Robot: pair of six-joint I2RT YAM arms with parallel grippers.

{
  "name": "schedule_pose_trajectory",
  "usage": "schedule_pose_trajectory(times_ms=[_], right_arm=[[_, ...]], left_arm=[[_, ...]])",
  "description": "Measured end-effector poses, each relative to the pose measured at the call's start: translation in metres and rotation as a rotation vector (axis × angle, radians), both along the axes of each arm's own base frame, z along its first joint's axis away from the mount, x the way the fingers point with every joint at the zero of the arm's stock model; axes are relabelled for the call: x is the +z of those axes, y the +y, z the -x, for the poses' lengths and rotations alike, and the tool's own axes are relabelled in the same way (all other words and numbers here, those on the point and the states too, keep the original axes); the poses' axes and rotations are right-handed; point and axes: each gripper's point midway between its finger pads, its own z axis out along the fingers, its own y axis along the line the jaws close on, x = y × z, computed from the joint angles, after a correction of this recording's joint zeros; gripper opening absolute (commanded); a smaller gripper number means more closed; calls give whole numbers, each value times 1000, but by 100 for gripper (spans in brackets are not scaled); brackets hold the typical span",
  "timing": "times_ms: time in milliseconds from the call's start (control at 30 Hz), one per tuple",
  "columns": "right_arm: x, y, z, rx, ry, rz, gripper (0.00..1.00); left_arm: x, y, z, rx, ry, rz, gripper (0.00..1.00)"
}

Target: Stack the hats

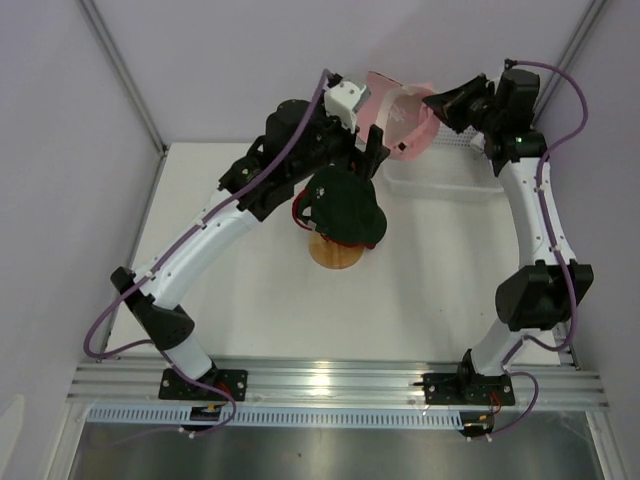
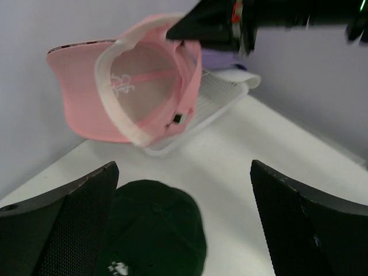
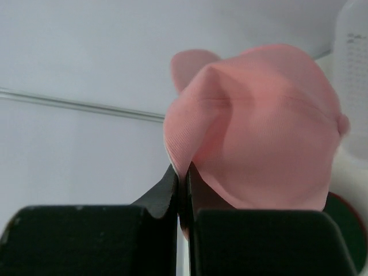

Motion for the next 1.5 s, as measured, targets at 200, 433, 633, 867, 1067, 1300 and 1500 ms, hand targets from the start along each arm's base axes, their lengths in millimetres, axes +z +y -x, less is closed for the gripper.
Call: schedule_pose_trajectory(times_ms=[200, 433, 633, 867, 1067, 1300, 1500], right_arm=[[9, 44, 51, 12, -7, -85, 0], [37, 46, 69, -42, -61, -123, 0], [38, 46, 70, -52, -60, -129, 0], [41, 50, 72, -29, -70, -135, 0], [38, 54, 75, -2, -70, -114, 0], [34, 62, 72, 58, -69, -74, 0], [21, 71, 67, 108, -38, -56, 0]], left_arm=[[34, -12, 12, -6, 149, 209, 88], [3, -40, -5, -1, 231, 195, 81], [-40, -57, -15, -26, 260, 98, 75], [-43, -54, -25, -8, 182, 35, 73], [-37, -44, -40, 48, 78, -22, 73], [-31, -38, -50, 74, -19, -71, 72], [-31, -33, -50, 67, -73, -120, 68]])
